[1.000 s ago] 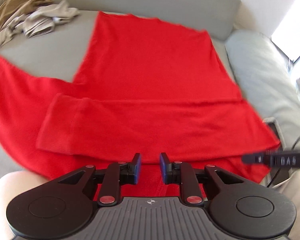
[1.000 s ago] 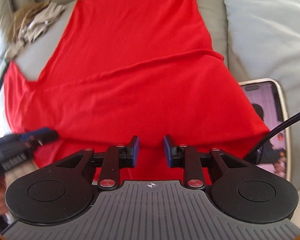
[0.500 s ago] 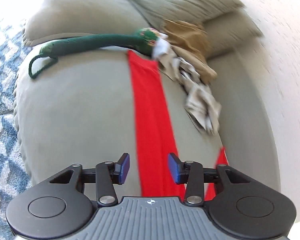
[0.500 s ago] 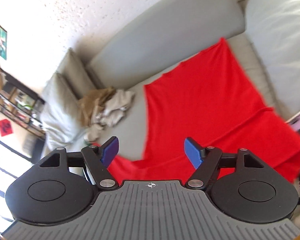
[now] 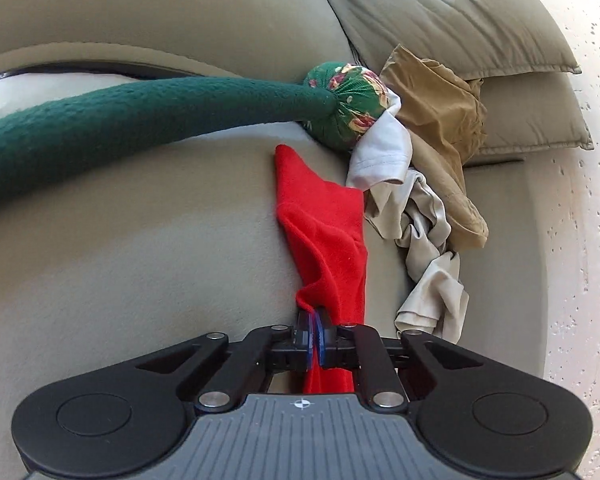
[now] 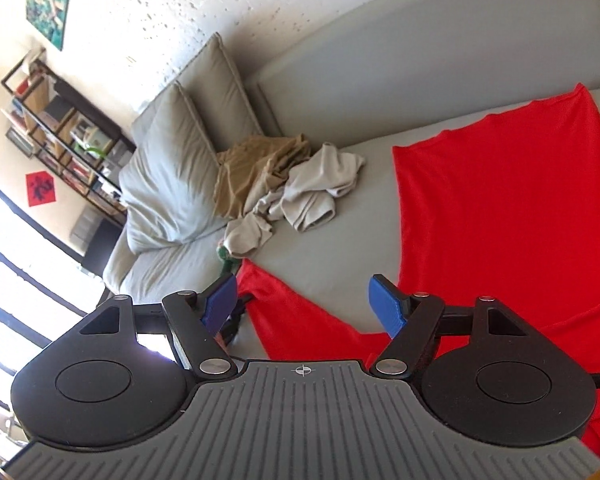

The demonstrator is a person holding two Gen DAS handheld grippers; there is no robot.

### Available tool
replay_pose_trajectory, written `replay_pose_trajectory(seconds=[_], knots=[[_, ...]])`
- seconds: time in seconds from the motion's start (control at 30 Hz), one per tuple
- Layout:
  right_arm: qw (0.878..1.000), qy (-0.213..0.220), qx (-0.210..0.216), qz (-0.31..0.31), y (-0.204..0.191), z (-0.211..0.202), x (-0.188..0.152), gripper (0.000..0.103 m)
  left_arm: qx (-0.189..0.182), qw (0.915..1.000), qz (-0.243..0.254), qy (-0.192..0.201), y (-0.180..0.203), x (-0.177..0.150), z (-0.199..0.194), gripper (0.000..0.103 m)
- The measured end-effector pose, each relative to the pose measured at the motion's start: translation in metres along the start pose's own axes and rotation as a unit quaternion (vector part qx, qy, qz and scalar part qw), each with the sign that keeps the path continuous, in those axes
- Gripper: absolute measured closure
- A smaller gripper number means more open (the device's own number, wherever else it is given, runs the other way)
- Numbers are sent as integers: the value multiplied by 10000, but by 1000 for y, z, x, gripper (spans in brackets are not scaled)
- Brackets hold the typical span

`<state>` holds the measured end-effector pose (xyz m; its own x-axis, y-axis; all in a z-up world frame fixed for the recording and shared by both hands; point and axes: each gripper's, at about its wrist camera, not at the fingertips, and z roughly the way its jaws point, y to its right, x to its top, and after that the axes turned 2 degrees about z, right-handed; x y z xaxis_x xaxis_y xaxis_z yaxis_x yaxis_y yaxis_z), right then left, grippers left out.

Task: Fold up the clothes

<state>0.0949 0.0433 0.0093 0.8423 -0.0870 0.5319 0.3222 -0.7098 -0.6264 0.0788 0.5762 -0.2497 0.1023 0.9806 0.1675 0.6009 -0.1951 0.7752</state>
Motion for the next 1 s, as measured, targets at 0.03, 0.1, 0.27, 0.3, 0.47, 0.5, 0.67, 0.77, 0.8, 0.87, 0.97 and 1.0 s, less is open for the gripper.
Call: replay_pose_trajectory(seconds=[0.03, 0.1, 0.27, 0.3, 0.47, 0.5, 0.67, 0.77, 0.8, 0.87, 0.97, 1.0], knots=[[10000, 3, -27, -13, 1, 0, 1, 29, -2, 10000, -45, -13, 1, 2, 2, 90], [10000, 21, -80, -4, 3, 0, 2, 29, 24, 9999, -110, -10, 2, 3, 1, 90], [9999, 101, -108, 88, 12, -18, 1, 29, 310, 9973, 579, 332, 18, -15, -33, 103], [9998, 125, -102, 119, 15, -23, 0, 29, 272, 9965, 668, 412, 20, -19, -44, 103], [9994, 213, -50, 269, 28, -50, -6, 29, 204, 9870, 1419, 733, 48, -40, -93, 103], [9992, 231, -41, 321, 32, -57, -7, 29, 188, 9829, 1651, 790, 59, -47, -102, 103], [9975, 457, -2, 548, 54, -98, -12, 29, -100, 9535, 2862, 935, 125, -105, -135, 103], [9951, 716, -61, 685, 74, -130, -14, 29, -367, 9241, 3682, 953, 169, -158, -151, 103], [9937, 813, -87, 760, 82, -141, -15, 29, -475, 9107, 3991, 950, 183, -181, -156, 103], [9907, 1002, -152, 911, 100, -162, -18, 29, -755, 8771, 4665, 862, 207, -241, -166, 103], [9851, 1212, -327, 1175, 131, -188, -23, 29, -1157, 8200, 5584, 491, 226, -340, -175, 103], [9830, 1265, -395, 1271, 142, -196, -25, 29, -1220, 8013, 5848, 312, 227, -374, -176, 103]])
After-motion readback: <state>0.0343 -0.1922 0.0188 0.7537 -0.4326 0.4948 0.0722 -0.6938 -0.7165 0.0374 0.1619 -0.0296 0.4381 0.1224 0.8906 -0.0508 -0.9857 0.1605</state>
